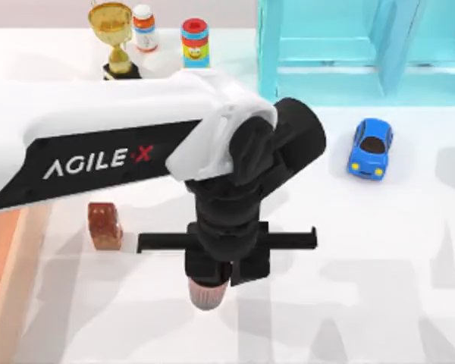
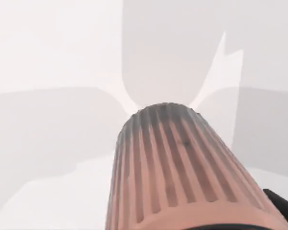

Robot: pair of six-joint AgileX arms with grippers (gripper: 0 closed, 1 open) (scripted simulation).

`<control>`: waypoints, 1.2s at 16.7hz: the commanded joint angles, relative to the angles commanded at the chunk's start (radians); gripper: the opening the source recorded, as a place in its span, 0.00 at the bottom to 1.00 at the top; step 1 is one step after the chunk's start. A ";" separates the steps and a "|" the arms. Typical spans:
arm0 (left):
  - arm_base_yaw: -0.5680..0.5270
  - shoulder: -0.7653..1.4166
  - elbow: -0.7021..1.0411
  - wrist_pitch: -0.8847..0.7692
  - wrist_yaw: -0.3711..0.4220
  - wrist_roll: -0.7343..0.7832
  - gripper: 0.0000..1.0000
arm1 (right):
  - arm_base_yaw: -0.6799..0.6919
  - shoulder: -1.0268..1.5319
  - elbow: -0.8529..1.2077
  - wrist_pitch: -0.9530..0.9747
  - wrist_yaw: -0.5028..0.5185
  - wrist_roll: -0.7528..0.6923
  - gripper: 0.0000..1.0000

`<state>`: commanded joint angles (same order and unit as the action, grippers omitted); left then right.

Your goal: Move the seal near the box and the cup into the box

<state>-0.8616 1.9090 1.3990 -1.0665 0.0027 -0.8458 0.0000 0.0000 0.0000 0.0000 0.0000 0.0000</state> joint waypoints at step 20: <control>0.535 -0.269 -0.056 -0.224 0.024 0.486 0.00 | 0.000 0.000 0.000 0.000 0.000 0.000 1.00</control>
<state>-0.3262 1.6403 1.3432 -1.2904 0.0266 -0.3598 0.0000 0.0000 0.0000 0.0000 0.0000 0.0000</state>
